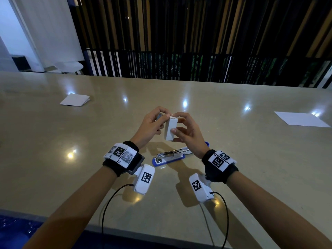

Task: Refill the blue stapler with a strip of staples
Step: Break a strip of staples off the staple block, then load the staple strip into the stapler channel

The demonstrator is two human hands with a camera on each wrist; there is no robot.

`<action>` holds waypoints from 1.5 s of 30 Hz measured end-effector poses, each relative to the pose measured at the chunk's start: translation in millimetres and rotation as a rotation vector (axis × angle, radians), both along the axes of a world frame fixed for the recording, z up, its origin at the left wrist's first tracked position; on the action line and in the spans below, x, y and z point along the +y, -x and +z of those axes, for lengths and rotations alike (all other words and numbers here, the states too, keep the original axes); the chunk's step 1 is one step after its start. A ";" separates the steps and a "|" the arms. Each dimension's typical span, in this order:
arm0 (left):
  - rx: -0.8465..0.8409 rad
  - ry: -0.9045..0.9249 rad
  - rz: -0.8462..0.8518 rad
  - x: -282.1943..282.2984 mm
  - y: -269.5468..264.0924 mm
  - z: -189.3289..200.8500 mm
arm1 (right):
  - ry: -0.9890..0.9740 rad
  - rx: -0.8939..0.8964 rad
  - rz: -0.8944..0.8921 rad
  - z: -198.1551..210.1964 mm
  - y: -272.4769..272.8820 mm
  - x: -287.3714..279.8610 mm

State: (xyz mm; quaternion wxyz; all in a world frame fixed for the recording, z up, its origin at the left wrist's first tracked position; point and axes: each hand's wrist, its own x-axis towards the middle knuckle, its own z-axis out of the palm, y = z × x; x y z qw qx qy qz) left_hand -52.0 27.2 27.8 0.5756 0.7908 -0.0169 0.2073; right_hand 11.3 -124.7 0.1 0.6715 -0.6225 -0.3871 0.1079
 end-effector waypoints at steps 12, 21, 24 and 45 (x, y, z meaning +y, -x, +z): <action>0.140 -0.001 0.151 11.2 -5.6 -22.1 | 0.606 -0.302 0.125 -12.9 -20.0 -27.5; 0.277 -0.106 0.111 16.4 -8.5 -34.2 | 1.361 -0.237 0.526 -28.1 -11.9 -37.5; 0.310 -0.204 0.051 13.8 -4.5 -31.9 | 1.092 -0.314 0.356 -24.2 -16.4 -34.8; 0.382 -0.532 -0.129 -4.5 5.1 -35.8 | 0.237 0.093 0.044 -12.3 -31.3 -1.1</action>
